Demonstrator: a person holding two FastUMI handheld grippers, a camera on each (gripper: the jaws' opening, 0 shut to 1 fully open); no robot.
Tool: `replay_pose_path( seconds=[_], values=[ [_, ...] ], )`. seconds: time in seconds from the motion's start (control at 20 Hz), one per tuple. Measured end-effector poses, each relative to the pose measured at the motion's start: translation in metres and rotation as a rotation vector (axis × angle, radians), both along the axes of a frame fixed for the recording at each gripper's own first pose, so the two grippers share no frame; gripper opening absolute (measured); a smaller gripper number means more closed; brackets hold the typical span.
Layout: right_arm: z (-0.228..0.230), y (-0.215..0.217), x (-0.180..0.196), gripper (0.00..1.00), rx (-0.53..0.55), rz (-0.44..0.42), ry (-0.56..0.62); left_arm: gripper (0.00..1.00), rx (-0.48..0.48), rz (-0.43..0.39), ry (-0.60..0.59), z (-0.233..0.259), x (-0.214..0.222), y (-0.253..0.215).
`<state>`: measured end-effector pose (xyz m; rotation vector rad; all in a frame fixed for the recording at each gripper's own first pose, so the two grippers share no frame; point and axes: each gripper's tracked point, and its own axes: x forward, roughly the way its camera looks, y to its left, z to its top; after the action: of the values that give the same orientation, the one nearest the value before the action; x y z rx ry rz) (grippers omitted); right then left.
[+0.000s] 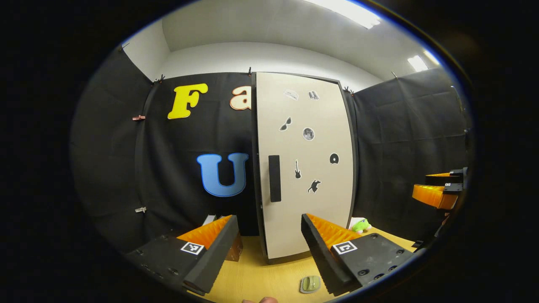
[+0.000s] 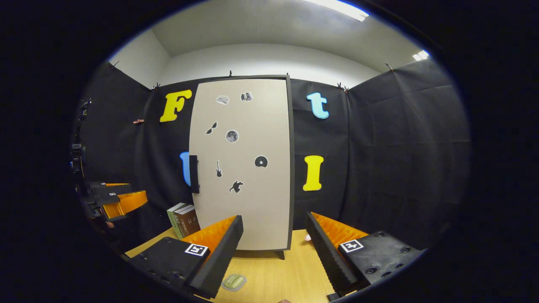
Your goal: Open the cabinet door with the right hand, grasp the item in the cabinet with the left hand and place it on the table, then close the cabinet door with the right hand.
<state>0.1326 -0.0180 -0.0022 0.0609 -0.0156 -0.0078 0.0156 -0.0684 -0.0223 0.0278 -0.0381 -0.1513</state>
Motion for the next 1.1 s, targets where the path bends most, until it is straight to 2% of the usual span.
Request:
replay_pose_path(
  seconds=[1.1],
  values=[
    [0.005, 0.007, 0.004, 0.97, 0.001, 0.033, -0.018, 0.95, 0.000, 0.031, -0.006, 0.006, -0.011, 0.006]
  ],
)
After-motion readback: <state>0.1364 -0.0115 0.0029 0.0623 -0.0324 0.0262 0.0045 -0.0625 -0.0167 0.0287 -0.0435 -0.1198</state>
